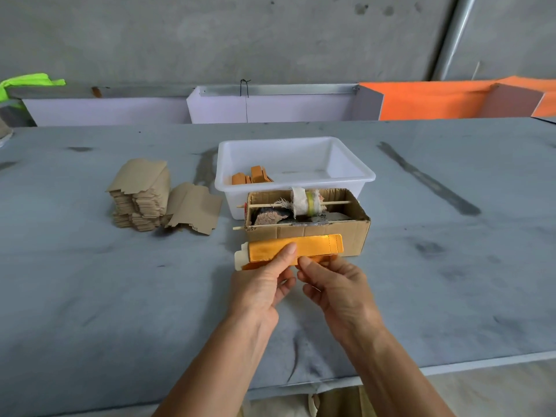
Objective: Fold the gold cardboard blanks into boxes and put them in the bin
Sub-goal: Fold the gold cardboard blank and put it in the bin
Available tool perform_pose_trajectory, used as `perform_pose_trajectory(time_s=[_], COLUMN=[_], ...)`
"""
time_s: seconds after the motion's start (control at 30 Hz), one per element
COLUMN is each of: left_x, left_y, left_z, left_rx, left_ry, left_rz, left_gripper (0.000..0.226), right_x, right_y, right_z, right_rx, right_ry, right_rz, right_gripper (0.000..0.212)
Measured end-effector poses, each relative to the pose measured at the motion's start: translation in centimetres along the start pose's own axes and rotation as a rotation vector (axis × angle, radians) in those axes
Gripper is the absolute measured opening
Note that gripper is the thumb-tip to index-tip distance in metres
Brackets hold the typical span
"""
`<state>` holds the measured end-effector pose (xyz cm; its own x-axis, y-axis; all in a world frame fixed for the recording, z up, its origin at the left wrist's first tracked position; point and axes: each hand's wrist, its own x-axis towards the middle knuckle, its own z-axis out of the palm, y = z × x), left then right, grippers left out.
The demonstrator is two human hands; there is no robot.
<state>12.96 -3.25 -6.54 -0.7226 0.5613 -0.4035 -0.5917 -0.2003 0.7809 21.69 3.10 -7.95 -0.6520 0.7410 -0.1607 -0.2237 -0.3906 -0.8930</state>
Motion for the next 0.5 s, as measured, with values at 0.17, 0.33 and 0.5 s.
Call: perform_pose_trajectory(time_s=[0.17, 0.33, 0.5], left_x=[-0.10, -0.14, -0.15], left_y=[-0.29, -0.53, -0.40], left_z=[-0.43, -0.13, -0.07], left_rx=[0.030, 0.094, 0.024], left_ry=[0.004, -0.017, -0.053], left_rz=[0.095, 0.184, 0.084], left_gripper=[0.018, 0.015, 0.010], right_x=[0.21, 0.27, 0.37], right_y=[-0.43, -0.60, -0.77], right_z=[0.56, 0.75, 0.91], right_rx=[0.032, 0.069, 0.053], right_ry=[0.108, 0.095, 0.136], right_rz=[0.012, 0.038, 0.035], right_gripper=[0.011, 0.012, 0.016])
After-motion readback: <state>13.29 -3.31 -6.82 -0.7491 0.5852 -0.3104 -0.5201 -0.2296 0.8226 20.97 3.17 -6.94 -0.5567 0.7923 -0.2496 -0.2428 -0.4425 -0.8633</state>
